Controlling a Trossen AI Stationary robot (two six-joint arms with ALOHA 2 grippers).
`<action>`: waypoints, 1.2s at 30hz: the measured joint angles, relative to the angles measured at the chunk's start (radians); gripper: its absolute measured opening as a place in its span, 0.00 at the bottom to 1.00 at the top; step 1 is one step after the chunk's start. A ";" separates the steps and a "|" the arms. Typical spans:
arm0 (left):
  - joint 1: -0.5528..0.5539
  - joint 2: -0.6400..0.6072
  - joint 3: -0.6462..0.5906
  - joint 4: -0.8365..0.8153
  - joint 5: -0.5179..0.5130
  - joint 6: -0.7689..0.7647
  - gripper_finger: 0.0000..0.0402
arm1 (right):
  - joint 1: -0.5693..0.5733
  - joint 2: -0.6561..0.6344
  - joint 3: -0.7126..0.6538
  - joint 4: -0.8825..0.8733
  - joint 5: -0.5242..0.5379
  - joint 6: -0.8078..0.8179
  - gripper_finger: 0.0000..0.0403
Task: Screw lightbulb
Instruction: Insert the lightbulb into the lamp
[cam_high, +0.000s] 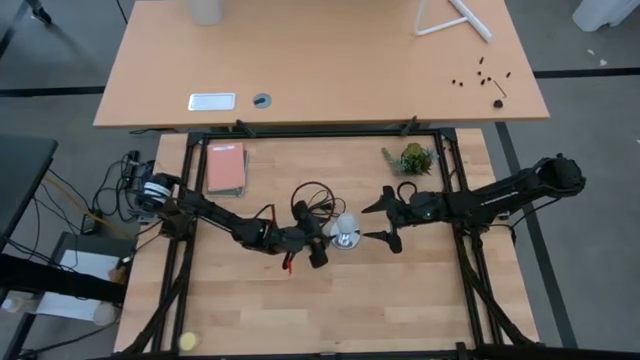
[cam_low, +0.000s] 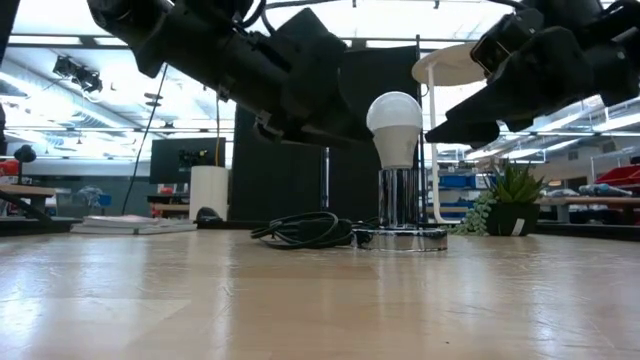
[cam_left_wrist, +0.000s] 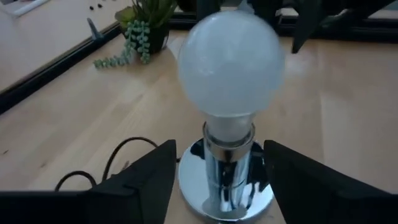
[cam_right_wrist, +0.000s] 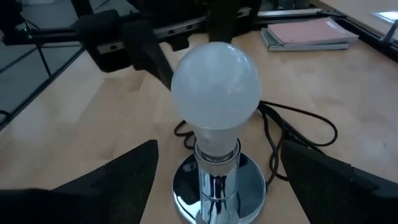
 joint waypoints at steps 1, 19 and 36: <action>0.006 0.000 0.000 -0.001 0.003 0.001 0.59 | 0.000 0.002 0.000 0.000 0.000 -0.006 0.86; 0.038 0.028 -0.066 0.142 0.116 0.045 0.42 | -0.050 0.050 0.000 0.045 -0.047 -0.105 0.53; 0.051 0.027 -0.078 0.216 0.126 0.070 0.38 | -0.047 0.050 0.000 0.067 -0.102 -0.033 0.59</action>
